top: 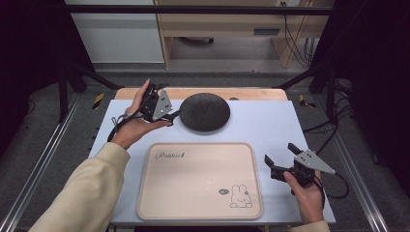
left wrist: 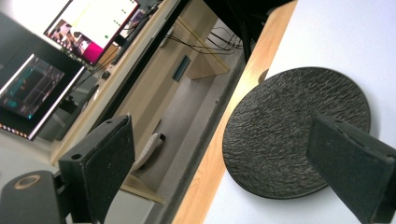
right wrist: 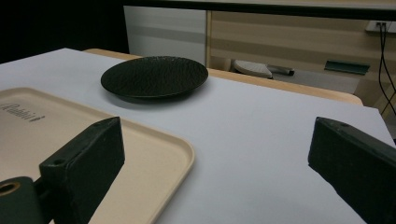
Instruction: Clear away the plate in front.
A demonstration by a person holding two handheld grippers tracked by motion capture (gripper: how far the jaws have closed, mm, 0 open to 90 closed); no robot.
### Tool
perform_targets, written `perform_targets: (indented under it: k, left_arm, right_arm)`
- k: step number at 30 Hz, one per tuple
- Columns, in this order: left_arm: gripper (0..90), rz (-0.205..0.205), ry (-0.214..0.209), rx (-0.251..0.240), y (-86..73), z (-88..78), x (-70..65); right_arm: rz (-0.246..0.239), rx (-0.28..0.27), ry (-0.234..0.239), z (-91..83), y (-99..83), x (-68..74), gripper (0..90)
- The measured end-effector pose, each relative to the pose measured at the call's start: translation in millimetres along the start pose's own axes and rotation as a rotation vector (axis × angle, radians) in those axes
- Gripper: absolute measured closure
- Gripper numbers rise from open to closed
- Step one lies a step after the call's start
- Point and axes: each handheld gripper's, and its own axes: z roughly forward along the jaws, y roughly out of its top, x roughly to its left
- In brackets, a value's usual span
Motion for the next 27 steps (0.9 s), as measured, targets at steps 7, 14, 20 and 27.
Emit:
perform_targets:
  k: [7, 14, 20, 27]
  left_arm:
    - [12.3, 0.129, 0.028, 0.02, 12.4, 20.4, -3.6]
    - [24.0, 0.327, -0.017, 0.067, 2.3, 36.0, -25.3]
    - [34.4, 0.435, -0.064, 0.098, -13.8, 44.8, -39.9]
    - [36.6, 0.558, -0.1, 0.135, -33.1, 58.7, -59.4]
  right_arm:
    - [0.013, -0.008, 0.002, -2.0, -0.1, -1.2, 4.0]
    - [0.011, -0.026, 0.023, -4.0, 0.1, -2.6, 3.1]
    - [-0.007, -0.028, 0.008, -5.0, -0.6, -2.9, 3.3]
    - [-0.013, -0.02, 0.002, -4.2, -0.5, -1.4, 3.4]
